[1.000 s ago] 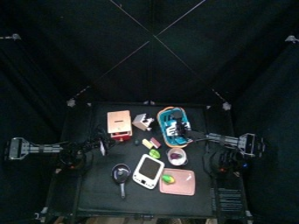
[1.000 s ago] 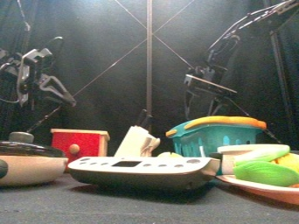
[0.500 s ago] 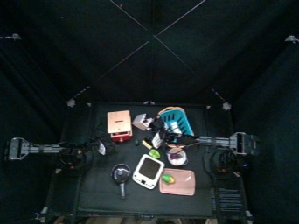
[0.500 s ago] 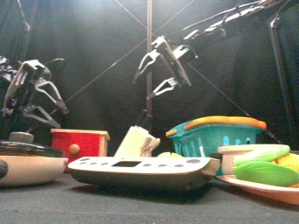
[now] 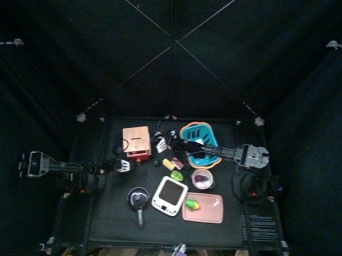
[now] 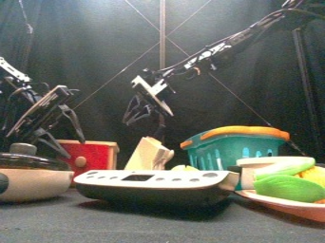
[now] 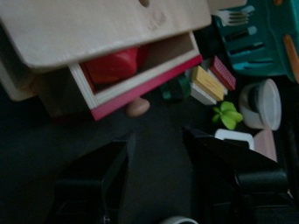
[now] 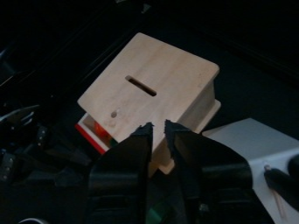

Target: Open drawer

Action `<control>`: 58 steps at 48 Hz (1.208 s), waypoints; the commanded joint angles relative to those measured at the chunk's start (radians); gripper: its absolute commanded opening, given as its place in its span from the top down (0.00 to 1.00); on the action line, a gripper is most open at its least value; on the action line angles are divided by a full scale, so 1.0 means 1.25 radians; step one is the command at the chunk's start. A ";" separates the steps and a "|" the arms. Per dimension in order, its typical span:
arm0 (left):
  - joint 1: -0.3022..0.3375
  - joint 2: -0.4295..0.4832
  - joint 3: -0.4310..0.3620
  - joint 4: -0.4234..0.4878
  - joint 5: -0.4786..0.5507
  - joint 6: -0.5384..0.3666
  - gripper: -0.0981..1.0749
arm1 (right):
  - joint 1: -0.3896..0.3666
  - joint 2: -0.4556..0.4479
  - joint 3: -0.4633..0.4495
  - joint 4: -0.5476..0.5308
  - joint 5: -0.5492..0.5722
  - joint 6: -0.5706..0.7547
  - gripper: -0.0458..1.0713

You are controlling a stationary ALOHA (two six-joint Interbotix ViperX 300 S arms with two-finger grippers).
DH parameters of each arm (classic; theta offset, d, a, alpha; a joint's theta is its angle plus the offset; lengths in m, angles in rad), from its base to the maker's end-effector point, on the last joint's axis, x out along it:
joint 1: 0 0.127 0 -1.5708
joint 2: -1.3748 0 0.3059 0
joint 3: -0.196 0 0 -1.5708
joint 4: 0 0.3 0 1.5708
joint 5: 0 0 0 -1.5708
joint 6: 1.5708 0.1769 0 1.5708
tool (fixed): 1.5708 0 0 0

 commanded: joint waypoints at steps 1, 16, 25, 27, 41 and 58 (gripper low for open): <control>-0.004 0.033 -0.028 -0.027 -0.026 -0.004 0.20 | -0.004 0.006 -0.060 -0.007 -0.001 -0.001 0.46; -0.016 0.125 -0.097 -0.065 -0.039 -0.012 0.20 | 0.004 0.080 -0.196 -0.006 0.096 -0.001 0.58; -0.020 0.153 -0.107 -0.067 -0.044 -0.013 0.20 | 0.039 0.081 -0.264 -0.004 0.256 -0.002 0.59; -0.018 0.153 -0.104 -0.074 -0.047 -0.013 0.20 | 0.045 0.086 -0.282 -0.001 0.275 -0.004 0.59; -0.017 0.137 -0.086 -0.115 -0.083 -0.012 0.20 | 0.044 0.178 -0.384 0.032 0.279 -0.004 0.60; -0.010 0.140 -0.087 -0.123 -0.128 -0.012 0.20 | 0.049 0.229 -0.404 0.058 0.292 -0.004 0.60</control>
